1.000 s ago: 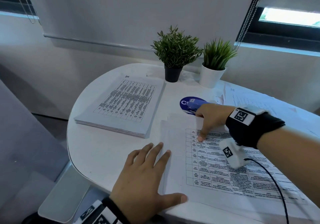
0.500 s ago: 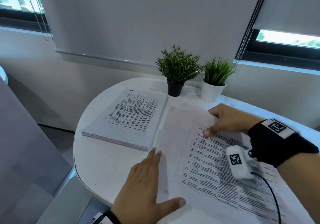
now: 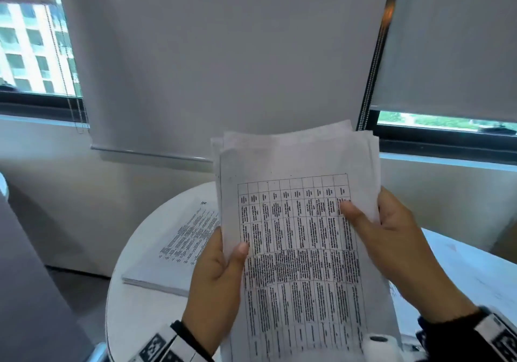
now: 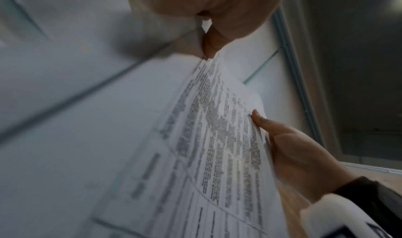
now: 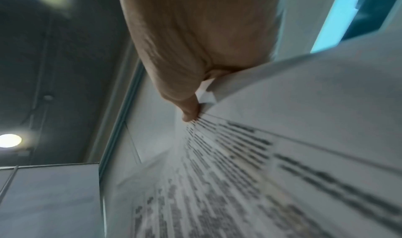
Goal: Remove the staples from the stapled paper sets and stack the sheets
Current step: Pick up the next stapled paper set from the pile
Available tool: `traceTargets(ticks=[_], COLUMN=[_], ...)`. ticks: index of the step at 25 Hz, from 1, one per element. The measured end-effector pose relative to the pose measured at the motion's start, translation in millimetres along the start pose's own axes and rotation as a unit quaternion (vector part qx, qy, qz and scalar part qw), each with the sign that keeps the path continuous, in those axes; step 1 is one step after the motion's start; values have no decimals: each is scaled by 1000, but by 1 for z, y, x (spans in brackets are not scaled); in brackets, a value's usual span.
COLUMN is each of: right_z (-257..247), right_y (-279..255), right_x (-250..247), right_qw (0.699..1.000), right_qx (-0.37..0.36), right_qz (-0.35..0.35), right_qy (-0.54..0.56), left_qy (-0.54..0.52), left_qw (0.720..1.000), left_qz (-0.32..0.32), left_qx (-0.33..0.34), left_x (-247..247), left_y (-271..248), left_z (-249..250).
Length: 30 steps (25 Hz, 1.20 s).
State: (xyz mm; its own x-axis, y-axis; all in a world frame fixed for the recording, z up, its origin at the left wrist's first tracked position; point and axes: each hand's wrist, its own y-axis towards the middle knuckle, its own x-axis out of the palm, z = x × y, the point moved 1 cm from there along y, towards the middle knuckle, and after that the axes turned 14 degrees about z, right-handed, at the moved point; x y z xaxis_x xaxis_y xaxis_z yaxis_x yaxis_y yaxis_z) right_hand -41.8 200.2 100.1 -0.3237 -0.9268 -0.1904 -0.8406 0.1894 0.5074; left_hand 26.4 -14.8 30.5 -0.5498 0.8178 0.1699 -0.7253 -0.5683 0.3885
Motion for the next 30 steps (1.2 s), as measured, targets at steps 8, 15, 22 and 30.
traceTargets(ticks=[8, 15, 22, 30], right_z=[-26, -9, -60, -23], right_y=[-13, -17, 2, 2], right_x=[-7, -5, -42, -36], right_qw=[985, 990, 978, 995], right_qx=[10, 114, -190, -90], right_qz=[62, -36, 33, -39], right_qy=[161, 71, -77, 27], left_qy=[-123, 16, 200, 334], left_qw=[988, 995, 944, 913], left_qz=[-74, -67, -157, -220], left_qx=[-62, -72, 208, 76], left_x=[4, 5, -10, -54], left_y=[24, 16, 47, 62], left_z=[40, 19, 53, 52])
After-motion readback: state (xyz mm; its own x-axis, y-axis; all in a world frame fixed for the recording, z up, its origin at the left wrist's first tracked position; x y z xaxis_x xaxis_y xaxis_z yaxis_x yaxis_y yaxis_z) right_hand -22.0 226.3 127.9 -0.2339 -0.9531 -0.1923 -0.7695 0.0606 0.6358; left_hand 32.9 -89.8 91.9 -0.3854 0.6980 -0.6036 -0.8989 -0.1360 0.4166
